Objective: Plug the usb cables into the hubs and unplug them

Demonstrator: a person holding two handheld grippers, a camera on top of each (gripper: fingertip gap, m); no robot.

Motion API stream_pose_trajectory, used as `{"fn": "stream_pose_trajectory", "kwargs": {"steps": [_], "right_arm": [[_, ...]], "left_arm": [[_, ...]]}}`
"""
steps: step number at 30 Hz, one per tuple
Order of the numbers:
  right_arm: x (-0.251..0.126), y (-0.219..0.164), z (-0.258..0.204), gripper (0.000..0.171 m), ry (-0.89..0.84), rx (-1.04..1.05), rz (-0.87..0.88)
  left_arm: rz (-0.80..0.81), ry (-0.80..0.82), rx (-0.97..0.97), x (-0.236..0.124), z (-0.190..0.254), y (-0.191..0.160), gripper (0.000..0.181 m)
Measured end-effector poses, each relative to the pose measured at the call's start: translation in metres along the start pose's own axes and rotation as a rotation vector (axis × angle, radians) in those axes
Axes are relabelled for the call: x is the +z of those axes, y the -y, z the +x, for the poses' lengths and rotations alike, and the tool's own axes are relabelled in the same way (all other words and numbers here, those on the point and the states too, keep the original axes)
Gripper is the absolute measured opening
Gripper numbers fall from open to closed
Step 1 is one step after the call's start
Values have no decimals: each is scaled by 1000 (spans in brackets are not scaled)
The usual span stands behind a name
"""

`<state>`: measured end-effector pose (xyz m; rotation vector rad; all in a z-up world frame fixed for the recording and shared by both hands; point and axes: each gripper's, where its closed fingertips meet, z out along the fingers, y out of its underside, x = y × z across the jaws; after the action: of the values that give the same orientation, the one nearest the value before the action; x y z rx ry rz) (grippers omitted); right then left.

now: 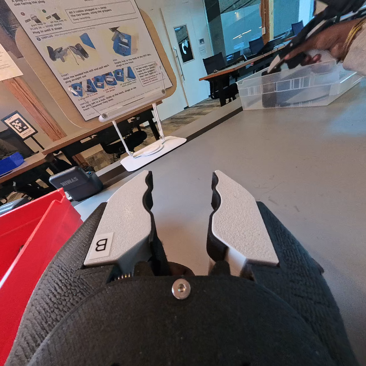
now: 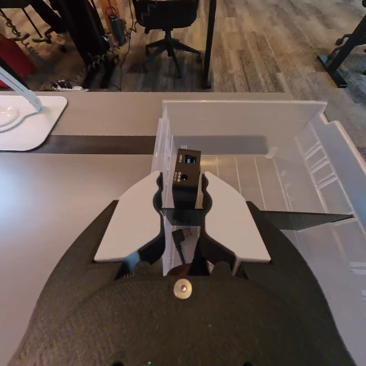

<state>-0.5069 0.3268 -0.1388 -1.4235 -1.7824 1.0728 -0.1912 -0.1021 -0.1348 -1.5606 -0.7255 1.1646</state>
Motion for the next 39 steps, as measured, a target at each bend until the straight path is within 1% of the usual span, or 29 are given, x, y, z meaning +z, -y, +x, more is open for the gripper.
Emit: {"fn": "stream_pose_trajectory", "kwargs": {"steps": [2,4,5,8,9,10,11,12,13,15,16,17,18,19,21,22,24,25,27,28,29,30,32,35,36,37,38,39], "right_arm": [[-14,1,-2,48,12,-28,-32],[-33,-11,-5,57,57,-83,-123],[-45,-24,-10,57,98,-106,-199],[-89,-85,-30,57,278,-145,-537],[-100,-100,-31,50,292,-164,-614],[-106,-107,-34,41,308,-164,-656],[-107,-107,-44,33,362,-150,-661],[-106,-105,-54,40,409,-157,-653],[-103,-104,-62,37,432,-187,-649],[-100,-102,-90,36,543,-254,-654],[-99,-101,-107,31,611,-291,-653],[-101,-101,-127,22,696,-319,-668],[-102,-99,-146,21,769,-351,-670],[-101,-96,-158,24,790,-394,-659],[-98,-86,-165,34,750,-454,-621],[-98,-78,-162,40,710,-464,-580],[-97,-56,-137,45,549,-439,-464],[-97,-44,-114,49,435,-399,-407],[-99,-31,-52,55,152,-270,-338],[-103,-33,-17,55,5,-183,-340],[-107,-43,16,55,-123,-88,-376],[-111,-59,39,58,-202,3,-439],[-110,-87,50,64,-183,128,-532],[-101,-106,48,64,-133,198,-597],[-98,-105,41,51,-84,214,-595],[-99,-104,43,43,-106,201,-592],[-102,-104,53,23,-164,171,-592],[-101,-103,55,21,-174,153,-574]], "left_arm": [[3,1,1,-1,0,1,57],[4,1,2,-1,0,1,57],[4,0,3,-1,0,1,57],[2,-6,10,0,2,1,56],[1,-8,12,0,2,1,56],[-1,-9,16,0,3,1,56],[-1,-10,20,0,3,1,56],[-1,-10,23,0,4,1,56],[-1,-10,27,1,4,1,56],[-5,-6,35,1,3,0,55],[-8,-2,40,1,3,-1,55],[-8,1,41,1,2,-1,55],[-7,3,39,1,1,-1,55],[-7,3,36,1,1,-1,55],[-9,6,39,1,0,-1,55],[-7,9,40,0,-1,0,55],[4,13,40,-1,-2,2,55],[8,15,40,-2,-2,3,55],[13,15,39,-2,-2,5,54],[15,15,40,-2,-2,5,54],[16,13,43,-2,-1,5,54],[16,12,46,-2,-1,5,54],[12,13,55,-2,0,5,54],[3,17,66,-1,-1,2,54],[0,18,67,0,-1,2,54],[-1,19,69,0,-1,1,54],[-1,21,70,0,-1,1,54],[-1,22,70,0,-1,1,54]]}}
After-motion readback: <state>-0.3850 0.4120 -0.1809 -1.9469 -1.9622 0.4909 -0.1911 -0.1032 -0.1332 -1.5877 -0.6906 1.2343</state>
